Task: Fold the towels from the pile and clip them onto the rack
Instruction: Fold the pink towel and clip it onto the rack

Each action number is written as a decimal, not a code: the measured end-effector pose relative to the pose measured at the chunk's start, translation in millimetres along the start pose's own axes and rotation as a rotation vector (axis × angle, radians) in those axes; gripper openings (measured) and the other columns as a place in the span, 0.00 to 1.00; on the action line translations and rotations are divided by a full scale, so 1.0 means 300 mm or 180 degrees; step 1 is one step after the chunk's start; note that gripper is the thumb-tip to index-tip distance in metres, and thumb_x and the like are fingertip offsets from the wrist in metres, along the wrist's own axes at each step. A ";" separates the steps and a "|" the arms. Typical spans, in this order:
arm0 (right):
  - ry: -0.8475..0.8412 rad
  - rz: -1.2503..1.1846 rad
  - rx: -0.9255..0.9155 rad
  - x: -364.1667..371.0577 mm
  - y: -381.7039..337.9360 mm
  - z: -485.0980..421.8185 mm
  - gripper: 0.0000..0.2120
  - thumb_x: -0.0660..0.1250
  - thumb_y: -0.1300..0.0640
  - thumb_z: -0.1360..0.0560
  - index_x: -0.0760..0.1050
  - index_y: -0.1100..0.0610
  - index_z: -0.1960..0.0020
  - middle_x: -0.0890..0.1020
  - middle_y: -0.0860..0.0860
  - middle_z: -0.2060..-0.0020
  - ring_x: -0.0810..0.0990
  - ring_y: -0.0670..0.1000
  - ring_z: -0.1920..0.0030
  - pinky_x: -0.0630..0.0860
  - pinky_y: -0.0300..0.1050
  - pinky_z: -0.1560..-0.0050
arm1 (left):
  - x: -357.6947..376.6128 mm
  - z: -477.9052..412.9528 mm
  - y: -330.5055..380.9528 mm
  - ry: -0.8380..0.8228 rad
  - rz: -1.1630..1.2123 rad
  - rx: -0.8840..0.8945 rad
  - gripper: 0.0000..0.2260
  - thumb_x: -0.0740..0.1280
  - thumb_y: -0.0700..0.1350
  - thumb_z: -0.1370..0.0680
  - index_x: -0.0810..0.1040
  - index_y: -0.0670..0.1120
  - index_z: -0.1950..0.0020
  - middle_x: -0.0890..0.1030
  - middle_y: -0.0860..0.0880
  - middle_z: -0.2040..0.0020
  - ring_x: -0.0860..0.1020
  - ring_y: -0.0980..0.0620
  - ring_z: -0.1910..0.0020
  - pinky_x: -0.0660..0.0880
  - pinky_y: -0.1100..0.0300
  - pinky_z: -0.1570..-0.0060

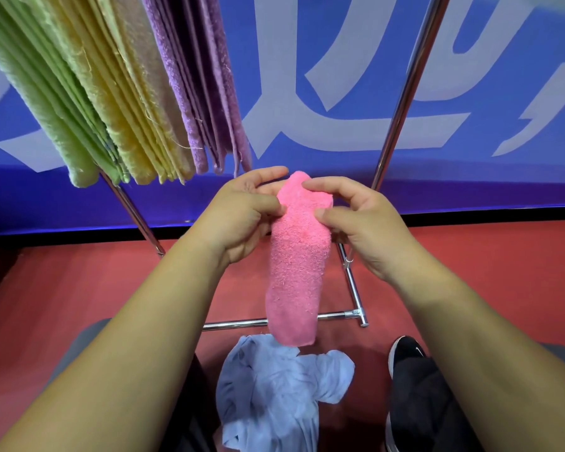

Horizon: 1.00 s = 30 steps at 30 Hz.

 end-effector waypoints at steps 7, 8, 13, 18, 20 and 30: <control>0.0603 0.0748 -0.0395 -0.014 -0.003 -0.010 0.22 0.73 0.70 0.24 0.87 0.47 0.38 0.81 0.48 0.45 0.83 0.56 0.50 0.80 0.50 0.40 | 0.020 0.010 0.003 0.0615 -0.2536 0.0898 0.24 0.68 0.30 0.25 0.75 0.46 0.31 0.82 0.50 0.37 0.83 0.52 0.48 0.78 0.57 0.48; 0.0731 0.0805 -0.0388 -0.022 0.001 -0.012 0.23 0.73 0.70 0.25 0.87 0.47 0.37 0.81 0.45 0.48 0.82 0.54 0.54 0.80 0.49 0.44 | 0.023 0.022 0.001 0.0914 -0.3017 0.1007 0.21 0.70 0.34 0.26 0.74 0.46 0.34 0.81 0.51 0.39 0.81 0.51 0.49 0.75 0.60 0.49; 0.1165 0.0891 -0.0258 -0.049 0.018 -0.018 0.23 0.73 0.65 0.24 0.85 0.43 0.35 0.76 0.32 0.57 0.77 0.46 0.62 0.83 0.57 0.46 | 0.088 0.069 -0.097 0.0715 -0.2952 0.0457 0.05 0.69 0.41 0.27 0.77 0.47 0.53 0.84 0.51 0.59 0.83 0.49 0.58 0.79 0.53 0.54; 0.1363 0.0423 -0.0109 -0.040 0.001 -0.003 0.22 0.69 0.67 0.19 0.83 0.48 0.30 0.74 0.47 0.47 0.82 0.49 0.56 0.88 0.51 0.53 | 0.159 0.066 -0.167 0.0257 -0.2977 0.0608 0.11 0.73 0.44 0.25 0.74 0.46 0.47 0.84 0.52 0.53 0.82 0.52 0.54 0.79 0.52 0.50; 0.1367 0.0185 -0.0074 -0.029 -0.005 0.005 0.22 0.68 0.67 0.18 0.82 0.48 0.30 0.75 0.51 0.41 0.83 0.47 0.54 0.88 0.51 0.52 | 0.165 0.056 -0.177 0.0359 -0.3017 0.0748 0.13 0.75 0.46 0.24 0.72 0.47 0.47 0.82 0.52 0.53 0.80 0.50 0.54 0.74 0.62 0.58; 0.1500 -0.0327 0.0058 -0.041 0.003 -0.004 0.27 0.58 0.73 0.20 0.81 0.53 0.28 0.77 0.51 0.35 0.84 0.53 0.37 0.87 0.45 0.50 | 0.160 0.017 -0.173 0.0943 -0.3256 0.1072 0.03 0.65 0.39 0.20 0.78 0.43 0.52 0.83 0.45 0.56 0.79 0.42 0.56 0.65 0.53 0.61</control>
Point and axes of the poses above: each hand's wrist, its own z-axis away from the middle knuckle, its own x-axis out of the palm, y = z × x, the point moved 5 cm from there along -z, towards the middle knuckle
